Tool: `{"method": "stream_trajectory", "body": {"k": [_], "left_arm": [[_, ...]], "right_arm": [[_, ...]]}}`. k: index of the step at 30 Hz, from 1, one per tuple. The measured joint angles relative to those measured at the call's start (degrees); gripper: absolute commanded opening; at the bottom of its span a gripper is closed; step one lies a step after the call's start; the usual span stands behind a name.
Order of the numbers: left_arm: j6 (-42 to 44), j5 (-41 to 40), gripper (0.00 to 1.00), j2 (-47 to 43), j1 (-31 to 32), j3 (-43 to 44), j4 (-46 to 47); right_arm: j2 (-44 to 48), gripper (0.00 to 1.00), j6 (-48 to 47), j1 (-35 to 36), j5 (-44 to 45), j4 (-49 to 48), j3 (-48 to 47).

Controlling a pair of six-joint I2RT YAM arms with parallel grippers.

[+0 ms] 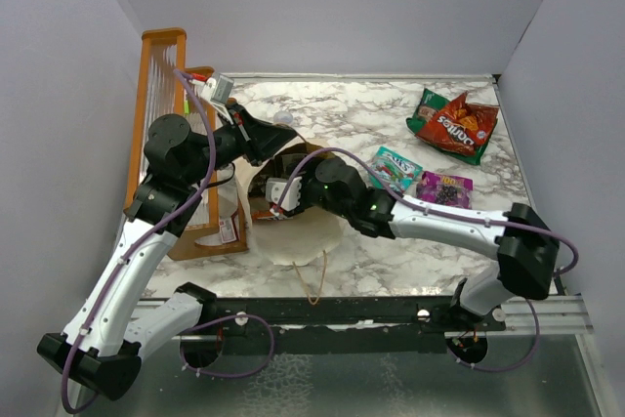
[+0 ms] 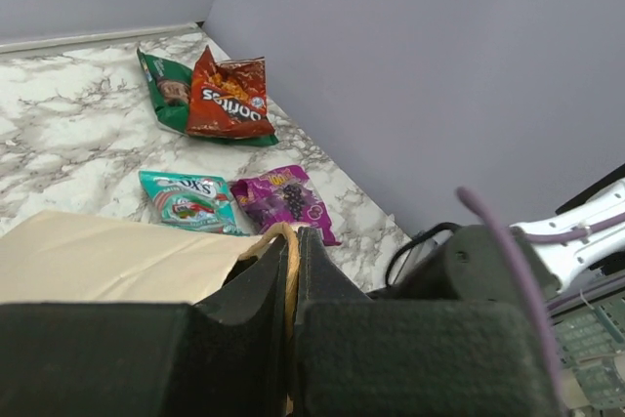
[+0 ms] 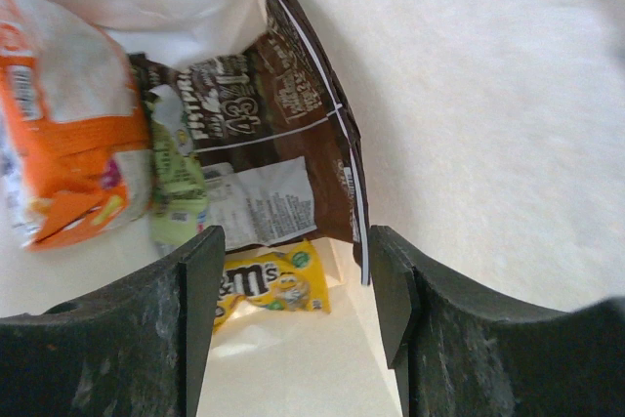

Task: Take the snacks out of the paper bag
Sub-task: Take out the snack from the paper bag.

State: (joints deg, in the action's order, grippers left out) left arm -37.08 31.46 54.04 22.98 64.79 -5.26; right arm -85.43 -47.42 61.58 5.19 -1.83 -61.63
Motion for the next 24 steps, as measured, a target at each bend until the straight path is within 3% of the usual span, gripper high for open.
{"method": "stream_trajectory", "body": {"k": [6,13,18,24], "left_arm": [[0.55,-0.02,0.00,0.52,0.00,0.00,0.00],[0.61,-0.02,0.00,0.52,0.00,0.02,0.00],[0.79,-0.04,0.00,0.52,0.00,0.17,-0.07],[0.83,-0.02,0.00,0.50,0.00,0.22,-0.39]], "right_arm": [[6.05,0.66,10.51,3.48,-2.10,2.95,0.02],[3.91,0.61,16.83,5.60,-1.49,2.05,-0.04],[-1.55,0.62,14.53,5.84,6.34,-1.66,-0.04],[-5.97,0.63,5.27,4.61,12.02,-6.75,-0.04]]}}
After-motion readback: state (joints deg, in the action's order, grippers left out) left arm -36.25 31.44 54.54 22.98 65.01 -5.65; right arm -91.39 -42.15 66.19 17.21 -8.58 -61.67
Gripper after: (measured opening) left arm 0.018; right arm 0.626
